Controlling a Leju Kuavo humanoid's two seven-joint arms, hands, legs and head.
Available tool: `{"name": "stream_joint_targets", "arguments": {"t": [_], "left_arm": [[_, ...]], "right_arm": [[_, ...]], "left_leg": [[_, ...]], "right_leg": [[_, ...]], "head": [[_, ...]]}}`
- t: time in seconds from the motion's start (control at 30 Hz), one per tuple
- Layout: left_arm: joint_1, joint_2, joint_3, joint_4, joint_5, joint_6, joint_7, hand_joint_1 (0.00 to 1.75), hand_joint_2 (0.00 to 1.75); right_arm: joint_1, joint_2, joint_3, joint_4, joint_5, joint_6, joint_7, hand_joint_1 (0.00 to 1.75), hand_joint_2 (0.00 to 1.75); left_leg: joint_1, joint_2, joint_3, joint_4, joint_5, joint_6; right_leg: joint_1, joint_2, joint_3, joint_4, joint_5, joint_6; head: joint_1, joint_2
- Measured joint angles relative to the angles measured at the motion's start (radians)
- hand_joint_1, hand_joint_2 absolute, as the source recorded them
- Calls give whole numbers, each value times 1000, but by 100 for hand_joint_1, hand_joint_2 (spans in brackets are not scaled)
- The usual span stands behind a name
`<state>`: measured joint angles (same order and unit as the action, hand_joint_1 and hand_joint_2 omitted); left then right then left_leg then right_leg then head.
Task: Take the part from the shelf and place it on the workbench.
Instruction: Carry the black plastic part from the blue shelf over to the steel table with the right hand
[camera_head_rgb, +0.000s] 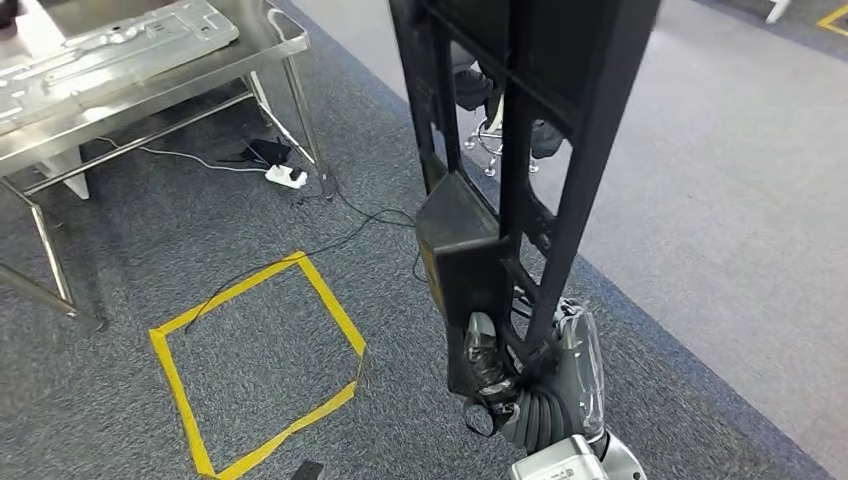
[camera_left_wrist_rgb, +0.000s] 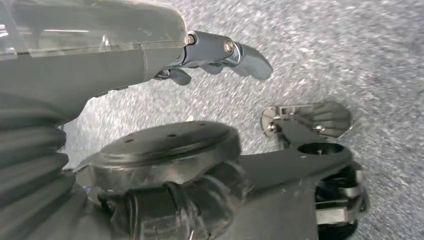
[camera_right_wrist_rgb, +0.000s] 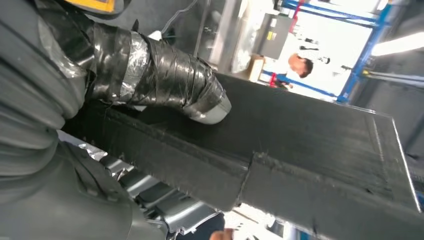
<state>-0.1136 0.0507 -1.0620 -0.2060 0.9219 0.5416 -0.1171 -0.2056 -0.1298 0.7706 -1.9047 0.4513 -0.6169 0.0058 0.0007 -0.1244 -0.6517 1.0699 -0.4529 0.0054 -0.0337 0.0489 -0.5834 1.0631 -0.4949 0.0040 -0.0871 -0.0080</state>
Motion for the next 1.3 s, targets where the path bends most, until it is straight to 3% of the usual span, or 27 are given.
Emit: {"name": "stream_joint_targets", "arguments": {"t": [0.07, 0.1, 0.17, 0.2, 0.27, 0.3, 0.33, 0.4, 0.47, 0.53, 0.6, 0.67, 0.7, 0.73, 0.77, 0.83, 0.9, 0.97, 1.0, 1.07, 1.13, 1.2, 1.23, 1.3], "left_arm": [[-1, 1, 0, 0, 0, 0, 0, 0, 175], [-3, 1, 0, 0, 0, 0, 0, 0, 175], [-6, 0, 0, 0, 0, 0, 0, 0, 175], [-6, 0, 0, 0, 0, 0, 1, 0, 175], [-10, 0, 0, 0, -1, 2, 9, 0, 175], [-17, 0, 0, 0, -1, 6, 18, 0, 175], [-27, -1, 0, 0, -1, 12, 29, 0, 175], [-54, -5, 0, 0, -2, 27, 56, 0, 175], [-76, -10, 0, 0, -1, 43, 81, 0, 175], [-94, -17, 0, 0, 1, 62, 103, 0, 175], [-121, -27, 0, 0, 2, 84, 125, 0, 175], [-151, -37, 0, 0, 6, 102, 148, 0, 175], [-163, -42, 0, 0, 9, 107, 159, 0, 175], [-174, -45, 0, 0, 14, 111, 170, 0, 175], [-185, -48, 0, 0, 19, 116, 181, 0, 175], [-211, -50, 0, 0, 28, 124, 204, 0, 175], [-239, -51, 0, 0, 35, 130, 224, 0, 175], [-257, -49, 0, 0, 40, 131, 239, 0, 175], [-262, -48, 0, 0, 40, 131, 244, 0, 175], [-270, -47, 0, 0, 39, 129, 250, 0, 175], [-281, -48, 0, 0, 38, 127, 251, 0, 175], [-285, -50, 0, 0, 37, 126, 251, 0, 175], [-285, -51, 0, 0, 37, 125, 251, 0, 175], [-285, -51, 0, 0, 37, 125, 251, 0, 175]], "right_arm": [[-1, 3, 0, 0, 0, 1, 0, 175, 175], [-1, 4, 0, 0, 0, 1, 0, 175, 175], [-1, 5, 0, 2, 0, 3, 0, 175, 175], [-1, 5, 0, 3, 1, 5, 0, 175, 175], [-5, 6, 0, 6, 4, 16, 0, 175, 175], [-8, 7, 0, 7, 6, 22, 0, 175, 175], [-12, 8, 0, 8, 8, 29, 1, 175, 175], [-19, 10, 1, 12, 9, 43, 2, 175, 175], [-27, 13, 3, 16, 1, 59, 5, 175, 175], [-35, 16, 6, 21, -19, 73, 6, 175, 175], [-41, 17, 9, 26, -47, 84, 2, 175, 175], [-46, 16, 16, 35, -74, 96, -2, 175, 175], [-51, 17, 22, 42, -85, 103, -6, 175, 175], [-58, 17, 29, 49, -95, 108, -11, 175, 175], [-68, 19, 37, 57, -106, 113, -17, 175, 175], [-89, 25, 50, 73, -124, 122, -29, 175, 175], [-105, 32, 63, 86, -137, 130, -36, 175, 175], [-120, 40, 77, 99, -145, 134, -39, 175, 175], [-128, 44, 84, 106, -147, 134, -41, 175, 175], [-139, 52, 95, 116, -155, 133, -56, 175, 175], [-144, 55, 104, 122, -170, 133, -79, 175, 175], [-145, 55, 113, 128, -184, 132, -92, 175, 175], [-145, 55, 117, 131, -189, 132, -95, 175, 175], [-147, 56, 124, 136, -196, 133, -101, 175, 175]], "left_leg": [[-2, 72, -43, 85, -36, -9], [0, 96, -78, 146, -60, -12], [4, 113, -135, 239, -84, -15], [5, 115, -140, 238, -70, -15], [4, 129, -94, 138, -3, -8], [-3, 151, -60, 69, 25, -1], [-10, 171, -33, 16, 41, 6], [-22, 191, -13, -26, 42, 17], [-21, 167, -9, -37, 43, 25], [-15, 143, 6, -53, 46, 34], [-12, 118, 17, -61, 47, 45], [-12, 88, 19, -59, 45, 52], [-12, 72, 19, -57, 43, 53], [-11, 57, 20, -53, 40, 52], [-10, 41, 21, -47, 36, 50], [-9, 13, 18, -32, 27, 42], [-6, -11, 9, -24, 23, 31], [-2, -30, 3, -29, 26, 17], [-2, -21, 2, -27, 25, 12], [-4, 36, -19, 14, 1, 1], [-1, 96, -73, 123, -50, -9], [7, 110, -126, 218, -76, -18], [11, 112, -131, 221, -64, -22], [18, 120, -82, 120, 2, -25]], "right_leg": [[2, -31, 14, -8, -2, -9], [4, -47, 19, -10, -5, -13], [7, -76, 26, -10, -12, -14], [8, -90, 30, -10, -17, -14], [9, -115, 42, -10, -26, -12], [11, -128, 49, -12, -32, -9], [13, -139, 54, -14, -36, -5], [17, -159, 63, -23, -41, 4], [18, -175, 73, -33, -46, 15], [17, -144, 71, -9, -65, 23], [16, -83, 17, 100, -109, 24], [17, -55, -67, 226, -142, 23], [17, -52, -96, 251, -135, 23], [16, -50, -106, 241, -109, 23], [15, -44, -99, 194, -65, 23], [11, -10, -60, 66, 11, 22], [10, 14, -35, 4, 32, 19], [12, 1, -29, -3, 34, 10], [12, -9, -25, -9, 36, 3], [11, -29, -15, -21, 40, -9], [14, -48, -10, -25, 38, -16], [15, -64, -8, -25, 33, -18], [15, -69, -6, -25, 30, -17], [13, -74, 2, -25, 22, -12]], "head": [[-7, 0], [-11, 0], [-11, 0], [-11, 0], [-11, 0], [-11, 0], [-11, 0], [-10, 0], [-10, 0], [-8, 0], [-2, 0], [2, 0], [3, 0], [3, 0], [4, 0], [4, 0], [3, 0], [3, 0], [3, 0], [-2, 0], [-7, 0], [-7, 0], [-7, 0], [-7, 0]]}}
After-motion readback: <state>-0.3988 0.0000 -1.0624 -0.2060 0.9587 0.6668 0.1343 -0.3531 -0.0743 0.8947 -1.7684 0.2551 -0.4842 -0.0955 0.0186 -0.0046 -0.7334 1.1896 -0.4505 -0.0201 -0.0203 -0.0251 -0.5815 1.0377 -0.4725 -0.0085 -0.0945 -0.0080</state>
